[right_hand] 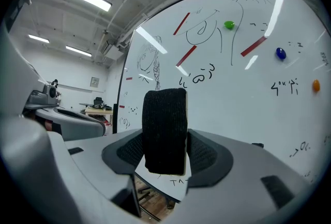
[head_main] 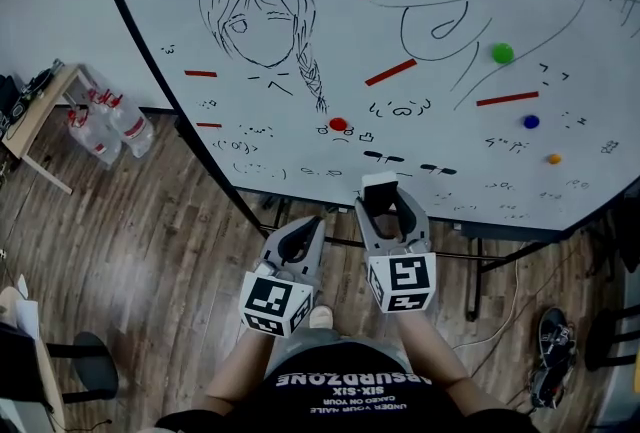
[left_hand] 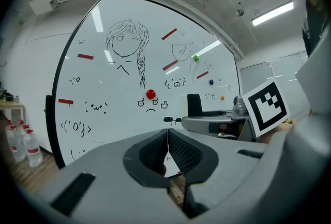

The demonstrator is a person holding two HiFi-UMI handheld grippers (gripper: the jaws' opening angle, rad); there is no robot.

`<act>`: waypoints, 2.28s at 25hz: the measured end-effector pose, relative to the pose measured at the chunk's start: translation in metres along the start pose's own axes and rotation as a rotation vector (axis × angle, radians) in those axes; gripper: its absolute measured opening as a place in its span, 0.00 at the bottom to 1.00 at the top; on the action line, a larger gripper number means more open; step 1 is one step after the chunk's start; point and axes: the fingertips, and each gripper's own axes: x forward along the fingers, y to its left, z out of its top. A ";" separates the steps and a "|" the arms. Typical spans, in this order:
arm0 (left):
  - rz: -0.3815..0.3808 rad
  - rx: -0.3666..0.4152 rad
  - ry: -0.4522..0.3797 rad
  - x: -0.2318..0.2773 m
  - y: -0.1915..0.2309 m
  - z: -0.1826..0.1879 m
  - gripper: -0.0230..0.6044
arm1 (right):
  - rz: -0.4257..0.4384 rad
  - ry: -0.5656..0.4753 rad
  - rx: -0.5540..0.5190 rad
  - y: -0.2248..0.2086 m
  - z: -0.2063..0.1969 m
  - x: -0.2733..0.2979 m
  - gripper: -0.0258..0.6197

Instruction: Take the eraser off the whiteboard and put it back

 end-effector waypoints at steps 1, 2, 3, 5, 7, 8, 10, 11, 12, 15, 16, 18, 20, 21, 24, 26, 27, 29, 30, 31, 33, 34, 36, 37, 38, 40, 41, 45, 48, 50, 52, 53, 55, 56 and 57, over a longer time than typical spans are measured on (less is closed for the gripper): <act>0.002 0.000 0.000 0.000 0.002 0.000 0.05 | 0.000 0.001 -0.001 0.000 0.000 0.003 0.41; 0.005 0.000 0.001 0.001 0.004 0.000 0.05 | 0.000 0.002 -0.001 -0.001 0.000 0.006 0.41; 0.007 0.000 0.001 0.001 0.006 0.000 0.05 | -0.001 0.002 -0.002 -0.001 0.000 0.009 0.41; 0.010 0.000 0.001 0.003 0.010 0.000 0.05 | -0.002 0.001 -0.003 -0.002 0.000 0.014 0.41; 0.010 0.001 0.001 0.005 0.012 0.001 0.05 | -0.006 0.001 -0.005 -0.003 0.001 0.020 0.41; 0.009 0.001 0.002 0.007 0.014 0.001 0.05 | -0.009 0.002 -0.006 -0.003 0.001 0.023 0.41; 0.007 0.001 0.002 0.010 0.017 0.002 0.05 | -0.017 0.003 -0.005 -0.005 0.002 0.028 0.41; 0.005 0.002 0.003 0.011 0.018 0.002 0.05 | -0.021 0.003 -0.004 -0.006 0.002 0.031 0.41; 0.004 0.002 0.004 0.013 0.020 0.002 0.05 | -0.025 0.002 -0.004 -0.006 0.003 0.034 0.41; -0.001 0.002 0.007 0.018 0.027 0.001 0.05 | -0.034 0.002 -0.004 -0.008 0.003 0.043 0.41; -0.002 0.003 0.008 0.020 0.030 0.001 0.05 | -0.037 0.003 -0.003 -0.009 0.002 0.046 0.41; -0.007 0.003 0.010 0.024 0.034 0.001 0.05 | -0.046 0.006 -0.001 -0.010 0.001 0.052 0.41; -0.015 0.003 0.013 0.029 0.038 0.001 0.05 | -0.058 0.009 0.004 -0.012 0.000 0.057 0.41; -0.020 0.003 0.014 0.031 0.040 0.001 0.05 | -0.065 0.010 0.005 -0.013 -0.001 0.060 0.41; -0.030 0.004 0.017 0.037 0.047 0.000 0.05 | -0.093 0.014 0.008 -0.016 -0.002 0.068 0.41; -0.036 0.003 0.019 0.040 0.052 -0.001 0.05 | -0.115 0.017 0.009 -0.018 -0.003 0.072 0.41; -0.040 0.002 0.019 0.042 0.054 -0.002 0.05 | -0.126 0.020 0.009 -0.019 -0.003 0.074 0.41; -0.050 0.001 0.020 0.046 0.058 -0.002 0.05 | -0.145 0.023 0.009 -0.021 -0.004 0.077 0.41; -0.055 0.000 0.021 0.048 0.059 -0.003 0.05 | -0.153 0.024 0.010 -0.022 -0.005 0.078 0.41; -0.061 0.000 0.022 0.050 0.060 -0.004 0.05 | -0.161 0.024 0.010 -0.022 -0.005 0.079 0.41; -0.073 -0.001 0.023 0.054 0.062 -0.005 0.05 | -0.175 0.020 0.007 -0.024 -0.006 0.080 0.41; -0.079 -0.001 0.022 0.056 0.063 -0.005 0.05 | -0.184 0.017 0.005 -0.024 -0.006 0.081 0.41; -0.088 -0.001 0.021 0.059 0.065 -0.005 0.05 | -0.203 0.010 0.000 -0.024 -0.006 0.081 0.41; -0.091 -0.001 0.021 0.060 0.066 -0.005 0.05 | -0.214 0.009 -0.001 -0.024 -0.006 0.082 0.41; -0.094 -0.002 0.021 0.061 0.067 -0.006 0.05 | -0.225 0.009 -0.002 -0.024 -0.006 0.082 0.41; -0.100 -0.002 0.021 0.063 0.069 -0.007 0.05 | -0.244 0.007 -0.001 -0.024 -0.006 0.083 0.41; -0.102 -0.002 0.020 0.063 0.070 -0.007 0.05 | -0.252 0.006 0.000 -0.024 -0.006 0.083 0.41; -0.107 -0.005 0.016 0.064 0.074 -0.006 0.05 | -0.267 0.007 0.002 -0.023 -0.006 0.084 0.41; -0.110 -0.007 0.014 0.063 0.075 -0.006 0.05 | -0.272 0.006 0.002 -0.023 -0.006 0.084 0.41; -0.111 -0.008 0.013 0.063 0.076 -0.006 0.05 | -0.275 0.008 0.004 -0.022 -0.005 0.084 0.41; -0.113 -0.009 0.013 0.062 0.077 -0.006 0.05 | -0.278 0.010 0.008 -0.021 -0.005 0.084 0.41; -0.113 -0.010 0.013 0.062 0.077 -0.006 0.05 | -0.280 0.010 0.009 -0.021 -0.005 0.084 0.41; -0.116 -0.012 0.012 0.061 0.077 -0.007 0.05 | -0.281 0.011 0.009 -0.021 -0.006 0.083 0.41; -0.117 -0.013 0.011 0.060 0.077 -0.007 0.05 | -0.282 0.012 0.008 -0.020 -0.006 0.082 0.41; -0.119 -0.014 0.011 0.060 0.077 -0.007 0.05 | -0.283 0.014 0.007 -0.020 -0.007 0.081 0.41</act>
